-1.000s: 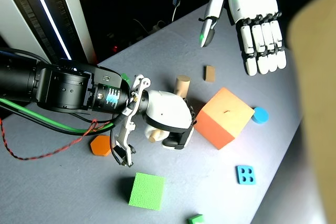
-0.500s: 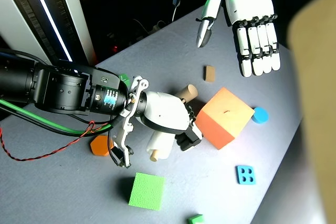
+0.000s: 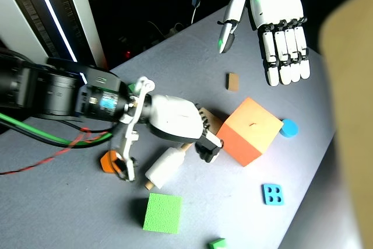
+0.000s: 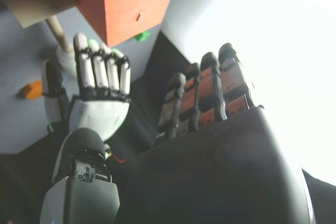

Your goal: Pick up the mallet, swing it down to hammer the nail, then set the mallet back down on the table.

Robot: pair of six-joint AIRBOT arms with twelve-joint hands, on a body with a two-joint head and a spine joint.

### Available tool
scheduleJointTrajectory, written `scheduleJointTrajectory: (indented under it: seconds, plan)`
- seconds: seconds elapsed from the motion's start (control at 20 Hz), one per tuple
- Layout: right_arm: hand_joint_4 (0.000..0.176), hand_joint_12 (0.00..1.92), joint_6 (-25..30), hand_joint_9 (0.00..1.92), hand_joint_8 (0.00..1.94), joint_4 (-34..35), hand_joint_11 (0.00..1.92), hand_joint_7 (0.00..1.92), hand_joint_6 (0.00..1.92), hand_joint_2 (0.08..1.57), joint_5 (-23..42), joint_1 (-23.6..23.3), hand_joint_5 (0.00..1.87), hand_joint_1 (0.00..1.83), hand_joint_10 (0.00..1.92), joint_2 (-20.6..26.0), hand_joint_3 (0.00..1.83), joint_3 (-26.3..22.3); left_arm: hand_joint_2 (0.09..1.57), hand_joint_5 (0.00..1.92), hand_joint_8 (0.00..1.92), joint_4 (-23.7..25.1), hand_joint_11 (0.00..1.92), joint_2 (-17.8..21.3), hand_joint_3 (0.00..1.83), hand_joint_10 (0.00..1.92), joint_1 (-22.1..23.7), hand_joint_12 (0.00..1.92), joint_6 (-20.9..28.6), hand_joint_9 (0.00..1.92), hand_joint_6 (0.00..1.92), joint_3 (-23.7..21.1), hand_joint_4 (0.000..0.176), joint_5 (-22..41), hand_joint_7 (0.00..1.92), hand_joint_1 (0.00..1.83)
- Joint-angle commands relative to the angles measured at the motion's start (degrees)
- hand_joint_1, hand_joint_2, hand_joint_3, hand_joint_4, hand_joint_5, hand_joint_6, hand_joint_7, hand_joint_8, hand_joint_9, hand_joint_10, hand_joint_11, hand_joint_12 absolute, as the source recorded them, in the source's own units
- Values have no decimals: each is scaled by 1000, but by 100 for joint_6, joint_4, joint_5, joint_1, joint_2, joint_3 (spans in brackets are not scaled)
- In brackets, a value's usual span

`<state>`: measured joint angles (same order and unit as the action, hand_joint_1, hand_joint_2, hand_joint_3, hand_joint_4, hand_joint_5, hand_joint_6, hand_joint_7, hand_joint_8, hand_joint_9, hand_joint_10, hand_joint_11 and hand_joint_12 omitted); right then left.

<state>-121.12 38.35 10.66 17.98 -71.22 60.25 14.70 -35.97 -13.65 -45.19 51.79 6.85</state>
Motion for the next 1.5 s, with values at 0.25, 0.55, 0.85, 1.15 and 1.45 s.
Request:
scheduleJointTrajectory:
  seconds: [0.25, 0.55, 0.85, 1.15, 1.45]
  plan:
    - [0, 1092, 333, 757, 5, 210, 296, 832, 2, 1103, -25, -588, 720, 623, 129, 1124, 0, -960, 1224, 0, 0, -13, 0, 9, 12, 0, 133, 0, -108, 0, 0, -139, 0, 503, 0, 0]
    - [0, 1887, -388, 369, 1873, 1552, 384, 355, 1756, 1060, -312, -1197, 436, 628, 1868, 1795, 0, -1287, 1193, 41, 1701, -13, 0, -61, 2, 1750, 177, 1780, -115, 58, 1698, -174, 0, 509, 107, 256]
    - [0, 1921, -2346, 1633, 1941, 4003, 1656, 1618, 1921, 1014, 55, -1212, 1581, 231, 1921, 2162, 0, -1455, 1208, 1128, 1911, -13, 1356, -160, 0, 1921, 155, 1921, -118, 1400, 1602, -185, 0, 533, 1324, 63]
    - [146, 1921, -2399, 1633, 1941, 4293, 1694, 1588, 1921, 1445, 209, -990, 1472, 989, 1921, 2208, 15, -1525, 1446, 1505, 1921, -13, 1691, -163, 0, 1921, 120, 1921, -148, 1649, 1920, -195, 176, 572, 1631, 1129]
    - [176, 1921, -2401, 1623, 1941, 4291, 1645, 1581, 1921, 1436, 62, -978, 1473, 1038, 1921, 2211, 0, -1545, 1412, 1368, 1921, -14, 1502, -176, 0, 1921, 108, 1921, -131, 1528, 1921, -233, 76, 571, 1477, 1000]
